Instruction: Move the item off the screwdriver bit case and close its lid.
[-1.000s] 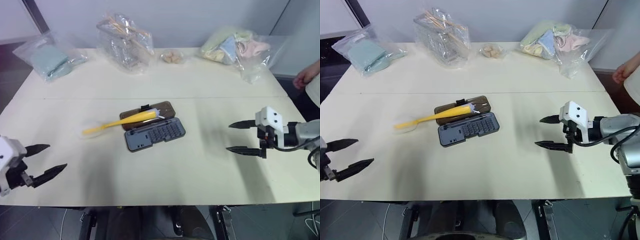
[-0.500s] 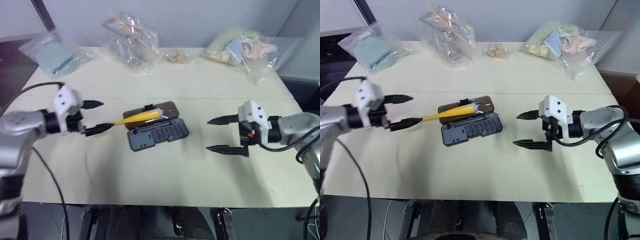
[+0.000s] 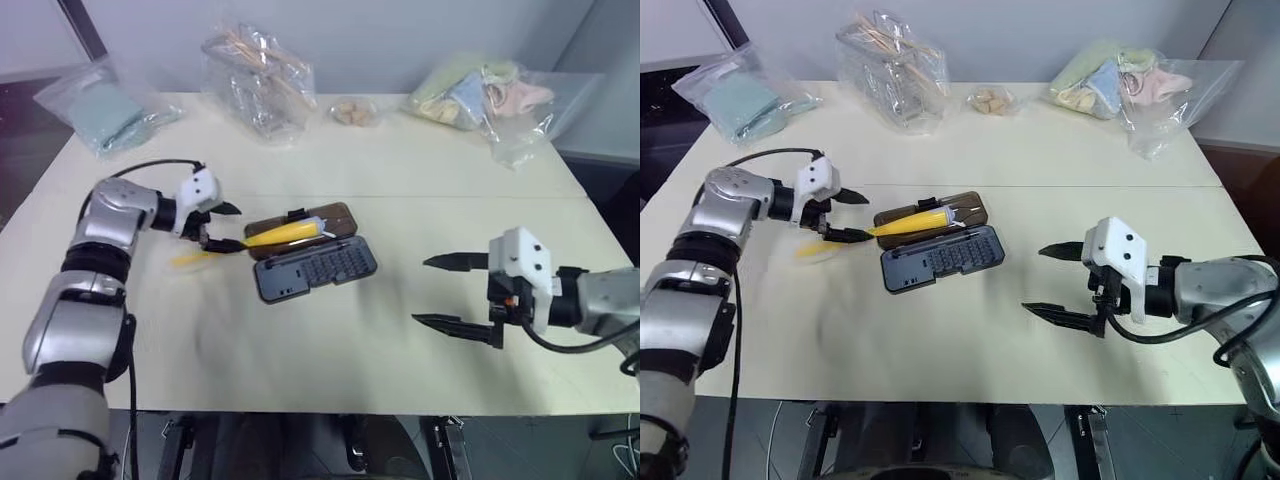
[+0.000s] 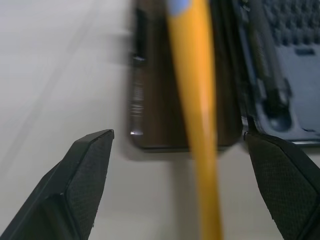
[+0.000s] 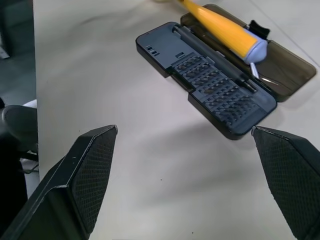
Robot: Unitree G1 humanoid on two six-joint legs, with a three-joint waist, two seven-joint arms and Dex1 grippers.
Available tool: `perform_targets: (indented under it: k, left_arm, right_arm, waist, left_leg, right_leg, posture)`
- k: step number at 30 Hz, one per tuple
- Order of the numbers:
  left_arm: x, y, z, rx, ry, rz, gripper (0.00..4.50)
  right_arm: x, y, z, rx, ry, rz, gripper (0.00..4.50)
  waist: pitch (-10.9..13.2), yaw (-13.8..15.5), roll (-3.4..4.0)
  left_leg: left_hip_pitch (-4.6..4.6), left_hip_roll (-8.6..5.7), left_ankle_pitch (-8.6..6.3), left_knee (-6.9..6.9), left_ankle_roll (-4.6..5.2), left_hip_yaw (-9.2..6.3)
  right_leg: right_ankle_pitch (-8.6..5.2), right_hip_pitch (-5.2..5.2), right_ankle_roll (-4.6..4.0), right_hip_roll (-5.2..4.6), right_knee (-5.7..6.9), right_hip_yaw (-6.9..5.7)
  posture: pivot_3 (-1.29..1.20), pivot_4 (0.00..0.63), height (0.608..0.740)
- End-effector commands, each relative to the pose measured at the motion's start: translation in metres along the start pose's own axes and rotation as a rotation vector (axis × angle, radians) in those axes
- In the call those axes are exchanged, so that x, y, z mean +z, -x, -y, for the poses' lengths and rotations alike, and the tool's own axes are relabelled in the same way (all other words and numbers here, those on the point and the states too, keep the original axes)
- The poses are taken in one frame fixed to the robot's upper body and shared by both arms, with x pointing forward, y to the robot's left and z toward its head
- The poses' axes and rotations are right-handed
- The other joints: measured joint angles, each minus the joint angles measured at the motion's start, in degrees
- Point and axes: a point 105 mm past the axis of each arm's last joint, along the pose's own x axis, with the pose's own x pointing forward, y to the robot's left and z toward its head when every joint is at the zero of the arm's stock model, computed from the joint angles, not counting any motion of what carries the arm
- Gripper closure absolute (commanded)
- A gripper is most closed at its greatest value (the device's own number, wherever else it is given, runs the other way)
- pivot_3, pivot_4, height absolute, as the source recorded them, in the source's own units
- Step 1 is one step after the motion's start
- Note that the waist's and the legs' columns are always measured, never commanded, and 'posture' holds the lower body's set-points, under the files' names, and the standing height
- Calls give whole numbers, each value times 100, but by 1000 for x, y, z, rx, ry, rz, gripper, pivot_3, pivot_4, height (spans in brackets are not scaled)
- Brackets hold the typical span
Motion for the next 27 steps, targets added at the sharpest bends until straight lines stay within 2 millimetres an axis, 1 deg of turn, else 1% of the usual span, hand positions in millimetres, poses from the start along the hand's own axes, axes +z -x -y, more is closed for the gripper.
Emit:
perform_targets:
  k: [1, 2, 5, 9, 10, 12, 14, 16, 18, 21, 24, 26, 27]
  left_arm:
    - [7, 4, -3, -9, -57, -6, 138]
    - [7, 3, -3, -11, -58, -9, 138]
    - [-9, 2, -1, -5, -78, -81, 138]
    - [-22, 1, 0, 6, -103, -142, 138]
    - [-24, 0, 1, 5, -106, -151, 666]
    - [-32, -1, 3, 4, -115, -183, 1405]
    - [-38, -1, 4, 15, -122, -208, 2496]
    - [-40, 2, 3, 29, -121, -210, 3456]
    - [-39, 9, 0, 54, -107, -188, 3456]
    - [-27, 27, -10, 129, -30, -84, 3456]
    - [-12, 54, -20, 210, 65, 62, 3456]
    - [-11, 72, -20, 251, 101, 106, 3456]
    - [-18, 85, -16, 272, 115, 103, 3456]
  right_arm:
    - [14, 6, -2, -29, 27, 32, 12]
    - [15, 7, -1, -39, 21, 36, 12]
    - [13, 8, 1, -58, 23, 20, 12]
    - [14, 8, 3, -65, 25, 23, 12]
    - [15, 8, 4, -66, 26, 24, 0]
    - [16, 7, 5, -64, 31, 28, 0]
    - [17, 6, 5, -58, 37, 32, 0]
    - [18, 5, 6, -51, 42, 34, 0]
    - [19, 4, 8, -41, 47, 36, 0]
    - [21, 1, 11, -25, 49, 46, 0]
    - [20, -5, 15, 2, 57, 54, 0]
    - [20, -9, 17, 19, 63, 59, 0]
    - [20, -12, 18, 33, 66, 64, 0]
  waist:
    - [0, 3, 0]
    - [0, 6, -1]
    - [0, 15, -1]
    - [0, 11, -1]
    - [0, 7, -1]
    - [0, -1, -1]
    - [0, -6, -1]
    - [-1, -6, -1]
    - [-1, -19, 0]
    - [-1, -34, 0]
    - [0, -37, -2]
    - [1, -39, -3]
    - [1, -32, -3]
  left_leg:
    - [0, 1, 0, 0, 0, -1]
    - [0, 1, 0, 0, 0, -1]
    - [-1, 0, 0, 1, 0, -3]
    - [0, 0, 0, 1, 0, -4]
    - [0, 0, 0, 1, 0, -4]
    - [2, 0, 0, 1, 0, -4]
    - [3, 0, 0, 1, 0, -4]
    - [6, 0, 0, 1, 0, -4]
    - [8, 0, 0, 1, 0, -4]
    - [9, 1, 0, 2, 0, -3]
    - [5, 3, 0, 4, 0, -3]
    - [-2, 3, 0, 6, 0, -3]
    - [-2, 3, 0, 6, 0, -2]
  right_leg:
    - [0, 0, 0, 0, 0, 0]
    - [0, 0, 0, 1, 1, 0]
    - [0, 1, 1, 0, 1, 0]
    - [-1, 1, 2, 0, 2, 0]
    - [-1, 1, 2, 0, 2, 0]
    - [-1, 1, 2, 0, 4, 0]
    - [-1, 1, 2, 0, 7, 0]
    - [-1, 2, 2, 0, 10, 1]
    - [-1, 2, 2, 1, 14, 1]
    - [-1, 0, 1, 2, 21, 1]
    - [-2, -8, 1, 5, 28, 2]
    - [-2, -18, 0, 4, 35, 2]
    - [-3, -21, 1, 4, 38, 4]
  posture:
    - [0, 150, 737]
    - [0, 150, 737]
    - [0, 150, 737]
    - [0, 150, 737]
    - [0, 150, 737]
    - [0, 150, 737]
    - [0, 150, 737]
    - [0, 150, 737]
    - [0, 150, 737]
    - [0, 150, 737]
    - [0, 150, 737]
    - [0, 150, 737]
    - [0, 150, 737]
